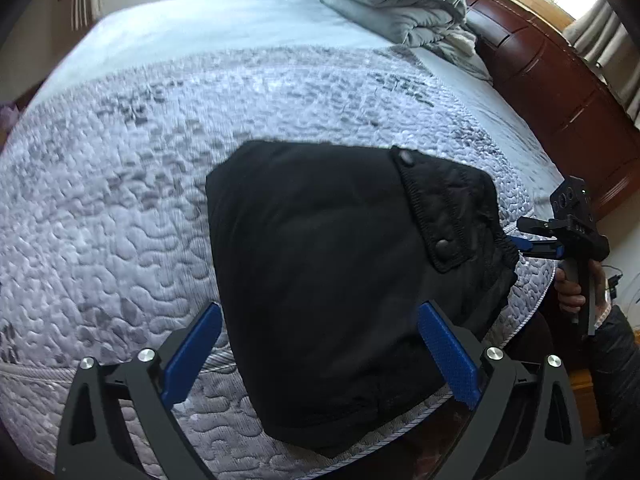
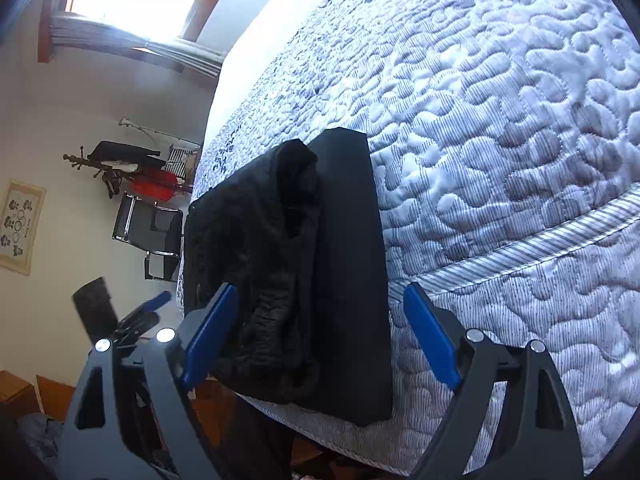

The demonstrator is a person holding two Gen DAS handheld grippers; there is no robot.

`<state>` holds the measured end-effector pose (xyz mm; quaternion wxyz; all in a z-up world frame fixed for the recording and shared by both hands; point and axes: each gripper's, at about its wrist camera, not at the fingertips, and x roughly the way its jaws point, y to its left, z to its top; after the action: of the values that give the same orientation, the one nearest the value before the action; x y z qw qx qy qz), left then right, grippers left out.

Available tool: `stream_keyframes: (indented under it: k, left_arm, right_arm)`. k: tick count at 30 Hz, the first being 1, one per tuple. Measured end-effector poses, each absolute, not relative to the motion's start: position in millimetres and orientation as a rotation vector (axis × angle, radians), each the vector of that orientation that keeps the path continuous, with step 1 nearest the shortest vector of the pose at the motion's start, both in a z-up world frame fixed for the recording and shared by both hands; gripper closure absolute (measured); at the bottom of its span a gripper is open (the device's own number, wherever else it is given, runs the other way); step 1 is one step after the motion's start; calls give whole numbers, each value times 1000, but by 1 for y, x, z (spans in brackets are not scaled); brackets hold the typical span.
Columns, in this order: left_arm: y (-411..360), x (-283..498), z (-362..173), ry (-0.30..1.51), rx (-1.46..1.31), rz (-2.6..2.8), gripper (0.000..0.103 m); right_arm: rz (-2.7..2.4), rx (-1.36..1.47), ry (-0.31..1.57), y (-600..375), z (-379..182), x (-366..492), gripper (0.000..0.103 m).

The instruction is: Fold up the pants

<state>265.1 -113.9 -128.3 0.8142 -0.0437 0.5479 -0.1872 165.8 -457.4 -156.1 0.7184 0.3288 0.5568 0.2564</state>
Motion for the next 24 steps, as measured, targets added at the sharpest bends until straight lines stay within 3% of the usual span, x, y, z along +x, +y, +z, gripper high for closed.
stream_keyframes:
  k: [10, 24]
  left_arm:
    - [-43, 294, -219, 1373, -643, -495, 4]
    - [-47, 317, -274, 1527, -901, -779, 4]
  right_arm:
    - [612, 727, 1266, -446, -172, 177, 18]
    - [763, 823, 1309, -432, -198, 191, 14]
